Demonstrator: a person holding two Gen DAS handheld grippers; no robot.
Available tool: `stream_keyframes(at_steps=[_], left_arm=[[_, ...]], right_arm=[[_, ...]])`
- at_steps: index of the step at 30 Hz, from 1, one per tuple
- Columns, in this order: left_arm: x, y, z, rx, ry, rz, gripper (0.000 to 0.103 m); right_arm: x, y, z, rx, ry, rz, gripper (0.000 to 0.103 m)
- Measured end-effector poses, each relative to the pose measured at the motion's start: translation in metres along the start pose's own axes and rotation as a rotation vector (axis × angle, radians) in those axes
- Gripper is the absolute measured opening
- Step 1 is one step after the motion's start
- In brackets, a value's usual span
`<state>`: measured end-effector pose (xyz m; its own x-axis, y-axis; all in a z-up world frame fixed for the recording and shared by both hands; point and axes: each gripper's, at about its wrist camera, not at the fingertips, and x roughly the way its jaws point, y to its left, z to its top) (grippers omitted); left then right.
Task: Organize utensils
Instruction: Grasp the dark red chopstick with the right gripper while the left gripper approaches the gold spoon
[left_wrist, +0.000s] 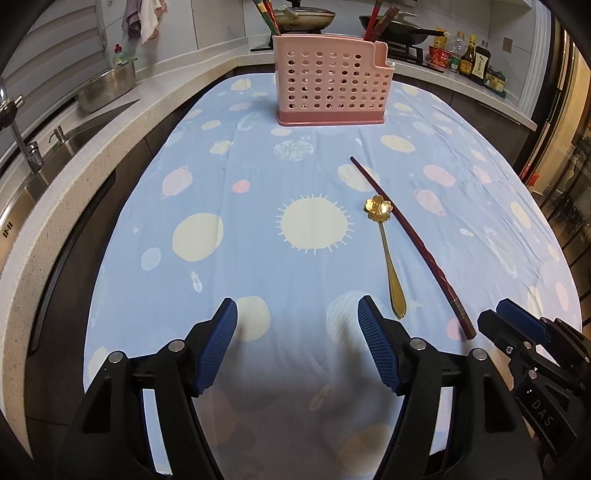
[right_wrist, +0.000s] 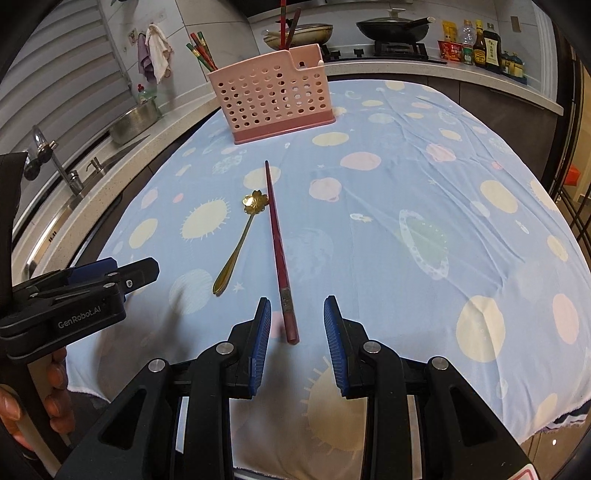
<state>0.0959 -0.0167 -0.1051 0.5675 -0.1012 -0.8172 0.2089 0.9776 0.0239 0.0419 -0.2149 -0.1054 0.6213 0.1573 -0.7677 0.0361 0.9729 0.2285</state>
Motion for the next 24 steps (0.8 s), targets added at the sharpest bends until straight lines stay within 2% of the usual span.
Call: stream_keyframes(at_steps=[17,22,24], left_arm=[[0.018,0.002,-0.012,-0.002,0.059,0.004,0.064],[0.021,0.001,-0.013,0.002,0.068,0.002,0.065],[0.022,0.0,-0.014,0.001,0.071,0.001,0.065]], right_arm=[[0.019,0.006,-0.006,-0.03,0.046,-0.003,0.029],[0.021,0.007,-0.006,-0.045,0.042,-0.018,0.025],[0.021,0.007,-0.006,-0.052,0.039,-0.028,0.02]])
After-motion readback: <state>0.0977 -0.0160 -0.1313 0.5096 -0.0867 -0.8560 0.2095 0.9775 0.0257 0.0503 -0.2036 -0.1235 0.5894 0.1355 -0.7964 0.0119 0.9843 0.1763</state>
